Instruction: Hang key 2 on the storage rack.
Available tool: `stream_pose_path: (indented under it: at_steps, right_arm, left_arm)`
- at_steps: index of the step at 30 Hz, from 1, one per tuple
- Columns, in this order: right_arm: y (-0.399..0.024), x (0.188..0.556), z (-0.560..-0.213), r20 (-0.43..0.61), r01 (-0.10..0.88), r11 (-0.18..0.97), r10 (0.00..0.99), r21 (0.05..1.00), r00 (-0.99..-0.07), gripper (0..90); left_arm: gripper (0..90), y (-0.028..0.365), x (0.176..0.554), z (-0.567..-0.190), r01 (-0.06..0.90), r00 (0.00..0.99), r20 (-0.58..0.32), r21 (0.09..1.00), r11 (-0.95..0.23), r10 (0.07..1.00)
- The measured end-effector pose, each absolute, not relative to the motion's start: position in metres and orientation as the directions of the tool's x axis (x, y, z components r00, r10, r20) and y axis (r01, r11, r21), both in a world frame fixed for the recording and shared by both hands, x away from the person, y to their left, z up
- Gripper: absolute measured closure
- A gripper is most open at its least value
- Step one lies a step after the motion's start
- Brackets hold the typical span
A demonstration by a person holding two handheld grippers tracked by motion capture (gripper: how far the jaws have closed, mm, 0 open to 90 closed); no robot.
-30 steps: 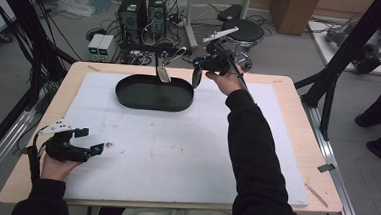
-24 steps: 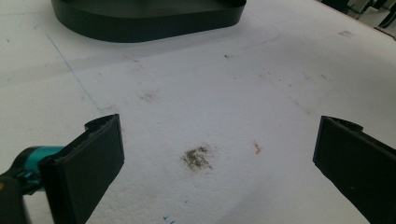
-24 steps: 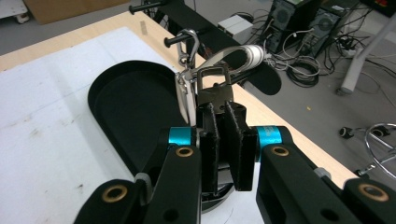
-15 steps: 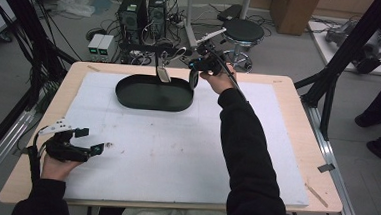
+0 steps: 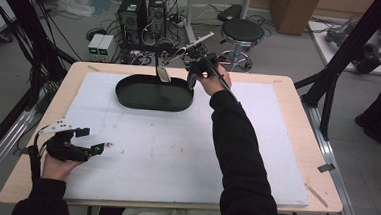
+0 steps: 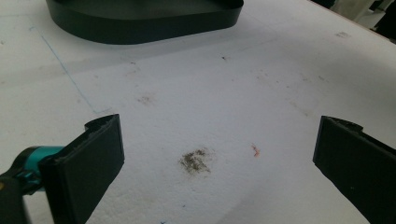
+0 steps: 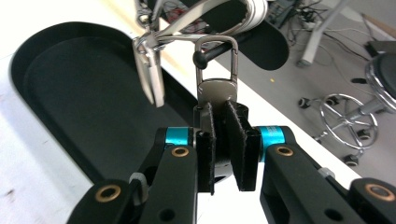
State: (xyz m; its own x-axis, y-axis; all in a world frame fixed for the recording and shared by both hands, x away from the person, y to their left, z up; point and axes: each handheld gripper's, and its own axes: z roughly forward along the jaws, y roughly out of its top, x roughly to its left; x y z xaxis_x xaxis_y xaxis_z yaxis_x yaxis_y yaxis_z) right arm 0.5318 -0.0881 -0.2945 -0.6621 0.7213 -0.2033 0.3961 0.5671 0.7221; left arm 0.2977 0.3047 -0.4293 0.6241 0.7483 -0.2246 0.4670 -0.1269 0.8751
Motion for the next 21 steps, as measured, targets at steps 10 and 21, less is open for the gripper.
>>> stream_pose_path:
  at_steps: [10, 21]
  right_arm:
    - [-0.086, 0.538, -0.299, -0.192, 0.413, 0.529, 0.756, 0.741, -0.625, 81.1]
    - [-0.091, 0.525, -0.307, -0.168, 0.441, 0.543, 0.745, 0.715, -0.645, 38.2]
  left_arm:
    - [2.4, 0.305, 0.298, -0.429, 0.464, 0.624, -0.224, 0.877, -0.125, 0.748]
    - [2.4, 0.304, 0.297, -0.429, 0.464, 0.631, -0.218, 0.875, -0.137, 0.744]
